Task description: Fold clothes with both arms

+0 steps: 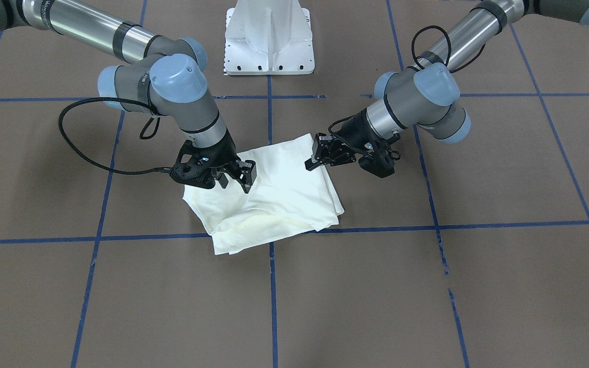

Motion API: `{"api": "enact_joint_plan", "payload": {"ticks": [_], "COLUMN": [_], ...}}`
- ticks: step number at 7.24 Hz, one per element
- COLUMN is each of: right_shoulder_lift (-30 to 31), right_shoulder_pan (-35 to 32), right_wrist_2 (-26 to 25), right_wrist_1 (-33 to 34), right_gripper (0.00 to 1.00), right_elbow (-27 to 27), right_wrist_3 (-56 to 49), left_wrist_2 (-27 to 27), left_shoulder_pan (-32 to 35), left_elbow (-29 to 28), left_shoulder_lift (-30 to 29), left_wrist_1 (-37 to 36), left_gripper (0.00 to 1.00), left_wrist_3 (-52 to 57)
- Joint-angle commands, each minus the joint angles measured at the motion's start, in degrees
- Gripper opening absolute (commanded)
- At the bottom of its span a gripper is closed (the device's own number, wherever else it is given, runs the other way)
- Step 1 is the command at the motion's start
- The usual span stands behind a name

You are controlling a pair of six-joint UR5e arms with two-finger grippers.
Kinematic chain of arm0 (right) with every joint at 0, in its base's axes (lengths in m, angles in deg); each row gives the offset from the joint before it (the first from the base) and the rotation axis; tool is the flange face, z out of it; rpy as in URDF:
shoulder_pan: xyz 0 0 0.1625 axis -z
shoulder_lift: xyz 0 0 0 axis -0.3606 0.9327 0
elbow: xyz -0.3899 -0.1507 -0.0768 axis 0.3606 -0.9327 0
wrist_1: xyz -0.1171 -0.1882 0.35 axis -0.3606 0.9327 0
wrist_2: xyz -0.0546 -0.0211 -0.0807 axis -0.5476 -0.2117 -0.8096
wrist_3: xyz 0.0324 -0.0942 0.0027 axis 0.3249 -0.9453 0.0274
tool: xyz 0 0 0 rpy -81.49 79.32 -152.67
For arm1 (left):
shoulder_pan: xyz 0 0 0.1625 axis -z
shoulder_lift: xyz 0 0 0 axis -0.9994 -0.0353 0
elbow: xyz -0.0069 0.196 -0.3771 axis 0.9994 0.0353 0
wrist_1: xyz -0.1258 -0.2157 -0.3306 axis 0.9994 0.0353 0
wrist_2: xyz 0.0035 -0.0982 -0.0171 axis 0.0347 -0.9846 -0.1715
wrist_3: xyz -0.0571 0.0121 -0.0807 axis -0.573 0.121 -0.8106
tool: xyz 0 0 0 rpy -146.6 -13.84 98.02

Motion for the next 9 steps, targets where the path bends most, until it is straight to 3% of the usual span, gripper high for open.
{"api": "enact_joint_plan", "payload": {"ticks": [1,2,4,6,7,8,9], "right_shoulder_lift": [-0.58,-2.33,-11.27,-13.07,-13.07,-12.11,-9.93], "right_shoulder_pan": [1.21,1.03,-2.46,-8.08,-13.15,-18.25,-19.52], "right_wrist_2": [-1.01,-2.14,-2.06,-1.10,2.21,9.12,11.62], "right_wrist_1": [-0.01,-0.01,-0.19,-4.11,-4.32,-4.32,-4.06], "right_gripper": [0.00,0.00,0.00,0.00,0.00,0.00,0.00], "right_elbow": [-2.10,-4.47,-16.64,-24.75,-26.88,-26.38,-23.59], "right_wrist_3": [-1.17,-2.92,-5.29,-9.95,-14.93,-18.02,-18.23], "left_wrist_2": [-0.35,-0.35,-0.35,-0.27,-0.18,-0.09,-0.09], "left_shoulder_pan": [2.14,2.50,3.20,3.64,4.34,5.13,6.97], "left_elbow": [2.53,3.16,3.51,4.13,4.13,4.22,4.22], "left_shoulder_lift": [1.26,2.14,3.02,3.47,3.56,5.12,5.58], "left_wrist_1": [-0.54,-0.54,-0.54,-0.54,-0.63,-0.63,-0.54], "left_gripper": [0.00,0.00,0.00,0.00,0.00,0.00,0.00], "left_wrist_3": [0.00,0.00,0.00,0.00,0.00,0.09,1.83]}}
